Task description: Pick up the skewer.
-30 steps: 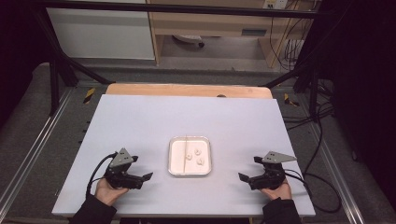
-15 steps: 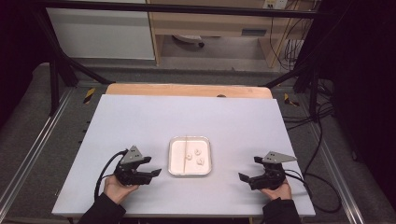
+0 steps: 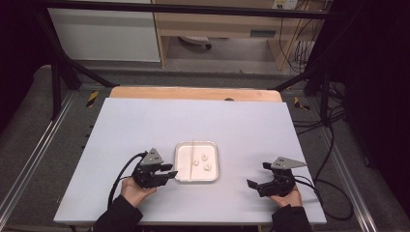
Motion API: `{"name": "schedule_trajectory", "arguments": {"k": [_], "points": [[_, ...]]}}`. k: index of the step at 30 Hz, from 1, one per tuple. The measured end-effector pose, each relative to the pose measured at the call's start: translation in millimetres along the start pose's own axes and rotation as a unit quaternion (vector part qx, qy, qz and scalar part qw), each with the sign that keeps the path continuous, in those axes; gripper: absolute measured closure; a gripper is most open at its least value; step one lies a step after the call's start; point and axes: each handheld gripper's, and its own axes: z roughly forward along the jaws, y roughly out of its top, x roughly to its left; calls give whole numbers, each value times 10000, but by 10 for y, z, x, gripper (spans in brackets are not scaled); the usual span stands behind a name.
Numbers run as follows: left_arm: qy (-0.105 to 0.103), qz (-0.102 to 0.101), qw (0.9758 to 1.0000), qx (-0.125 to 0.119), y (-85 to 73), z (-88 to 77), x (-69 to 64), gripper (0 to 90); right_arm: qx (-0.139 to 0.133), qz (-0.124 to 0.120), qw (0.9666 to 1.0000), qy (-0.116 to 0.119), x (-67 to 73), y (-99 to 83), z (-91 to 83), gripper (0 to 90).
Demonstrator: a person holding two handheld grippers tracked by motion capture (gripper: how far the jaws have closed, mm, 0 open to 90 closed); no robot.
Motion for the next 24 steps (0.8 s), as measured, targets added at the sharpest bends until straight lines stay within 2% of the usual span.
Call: {"name": "schedule_trajectory", "arguments": {"k": [17,24], "points": [[-192,104,9997,123,194,352,-145,888,45,-39,10000,10,-2,-4,12,7],[-198,152,9993,281,231,523,-211,900,45,-28,10000,17,-1,-4,13,7]]}}
